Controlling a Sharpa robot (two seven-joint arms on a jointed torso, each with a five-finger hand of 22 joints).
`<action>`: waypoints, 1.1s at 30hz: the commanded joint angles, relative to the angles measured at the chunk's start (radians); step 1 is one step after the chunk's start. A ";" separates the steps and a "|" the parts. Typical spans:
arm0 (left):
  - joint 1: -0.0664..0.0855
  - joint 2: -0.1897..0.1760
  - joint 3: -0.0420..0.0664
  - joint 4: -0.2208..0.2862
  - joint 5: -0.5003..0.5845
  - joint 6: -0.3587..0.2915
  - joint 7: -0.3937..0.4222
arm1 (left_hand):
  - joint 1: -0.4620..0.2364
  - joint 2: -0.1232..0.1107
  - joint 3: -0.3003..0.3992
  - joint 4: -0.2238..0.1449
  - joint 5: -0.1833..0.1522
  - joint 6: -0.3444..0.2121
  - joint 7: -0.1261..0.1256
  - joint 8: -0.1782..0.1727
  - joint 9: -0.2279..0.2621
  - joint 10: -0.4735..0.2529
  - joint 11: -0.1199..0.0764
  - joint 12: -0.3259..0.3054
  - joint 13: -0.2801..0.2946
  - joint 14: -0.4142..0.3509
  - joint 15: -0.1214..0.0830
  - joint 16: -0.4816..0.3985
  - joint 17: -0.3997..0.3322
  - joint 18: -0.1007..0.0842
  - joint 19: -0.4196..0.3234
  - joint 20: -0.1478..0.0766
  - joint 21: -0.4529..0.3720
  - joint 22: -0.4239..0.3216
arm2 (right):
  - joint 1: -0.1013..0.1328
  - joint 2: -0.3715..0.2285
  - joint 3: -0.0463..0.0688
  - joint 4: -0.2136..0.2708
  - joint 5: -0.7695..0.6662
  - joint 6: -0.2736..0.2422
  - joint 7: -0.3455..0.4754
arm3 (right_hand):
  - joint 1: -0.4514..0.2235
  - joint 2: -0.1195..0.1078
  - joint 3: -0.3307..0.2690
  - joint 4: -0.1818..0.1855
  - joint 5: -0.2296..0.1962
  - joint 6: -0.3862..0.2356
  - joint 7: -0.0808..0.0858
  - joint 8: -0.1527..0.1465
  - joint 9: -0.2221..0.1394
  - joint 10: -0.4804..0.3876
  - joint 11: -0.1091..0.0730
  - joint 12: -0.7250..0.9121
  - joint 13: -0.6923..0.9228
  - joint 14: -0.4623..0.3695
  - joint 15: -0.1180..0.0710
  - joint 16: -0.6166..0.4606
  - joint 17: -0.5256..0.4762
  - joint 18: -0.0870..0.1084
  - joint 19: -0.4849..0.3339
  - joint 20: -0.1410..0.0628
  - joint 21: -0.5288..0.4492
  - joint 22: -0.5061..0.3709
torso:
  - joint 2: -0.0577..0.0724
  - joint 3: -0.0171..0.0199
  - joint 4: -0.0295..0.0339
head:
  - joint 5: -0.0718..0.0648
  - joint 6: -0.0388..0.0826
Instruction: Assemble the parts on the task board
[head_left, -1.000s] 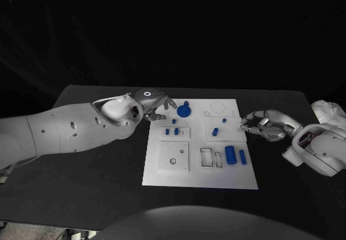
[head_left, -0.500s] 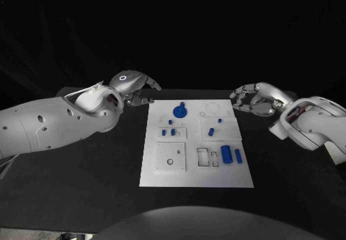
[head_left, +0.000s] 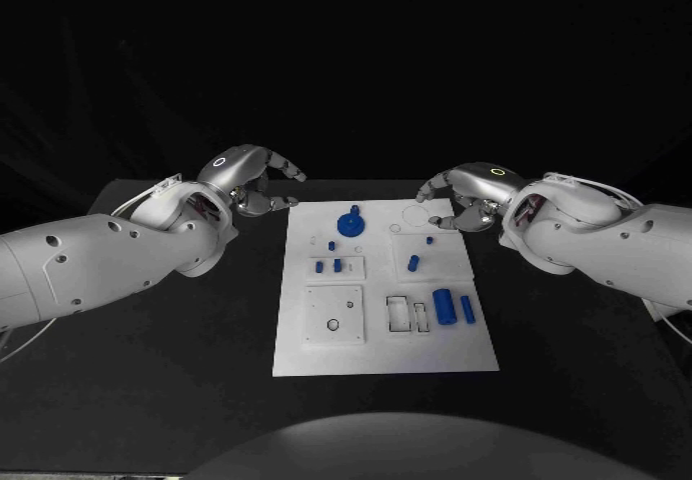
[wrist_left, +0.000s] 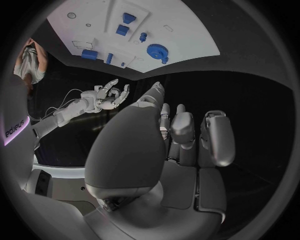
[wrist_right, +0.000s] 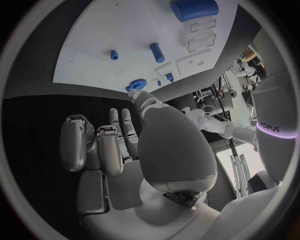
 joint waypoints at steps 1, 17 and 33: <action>-0.001 -0.003 0.000 0.010 0.070 -0.025 0.063 | 0.013 0.002 0.008 -0.001 0.016 0.012 0.006 0.002 -0.002 0.010 0.002 0.009 -0.003 0.010 -0.003 0.010 0.006 -0.008 0.023 0.005 0.001 0.191 | -0.002 0.020 0.000 -0.010 -0.201 0.107 -0.098 | -0.033 -0.009 -0.011 0.008 -0.016 0.007 -0.007 -0.010 0.002 -0.012 -0.003 -0.006 -0.010 0.024 -0.011 -0.005 0.135 -0.012 -0.001 -0.010 -0.008 0.177 | -0.003 -0.0004 0.0003 | -0.002 0.000; -0.008 0.008 0.000 0.012 0.084 -0.029 0.066 | 0.038 0.000 0.032 -0.001 0.069 0.050 0.029 0.003 -0.004 0.059 0.007 0.024 -0.023 0.050 -0.005 0.062 0.077 -0.010 0.032 0.003 0.013 0.194 | -0.015 0.077 0.000 -0.045 -0.253 0.283 -0.153 | -0.055 -0.022 -0.088 0.065 -0.077 0.021 0.014 -0.089 -0.030 -0.045 -0.016 -0.033 -0.080 0.015 -0.021 -0.012 0.112 -0.011 0.000 -0.017 -0.020 0.175 | -0.004 -0.0043 -0.0004 | -0.009 0.000; -0.020 0.026 -0.001 0.006 0.101 0.001 0.086 | 0.042 0.001 0.039 -0.001 0.073 0.051 0.037 -0.001 -0.007 0.058 0.011 0.018 -0.032 0.048 -0.001 0.057 0.070 -0.009 0.030 0.005 0.004 0.192 | -0.060 0.107 0.000 -0.109 -0.231 0.258 -0.125 | -0.013 -0.002 -0.015 -0.001 0.100 0.090 -0.005 -0.101 -0.013 0.032 -0.023 0.005 -0.108 0.013 -0.029 -0.010 0.103 -0.011 0.002 -0.028 -0.024 0.176 | -0.004 -0.0022 -0.0011 | 0.002 0.000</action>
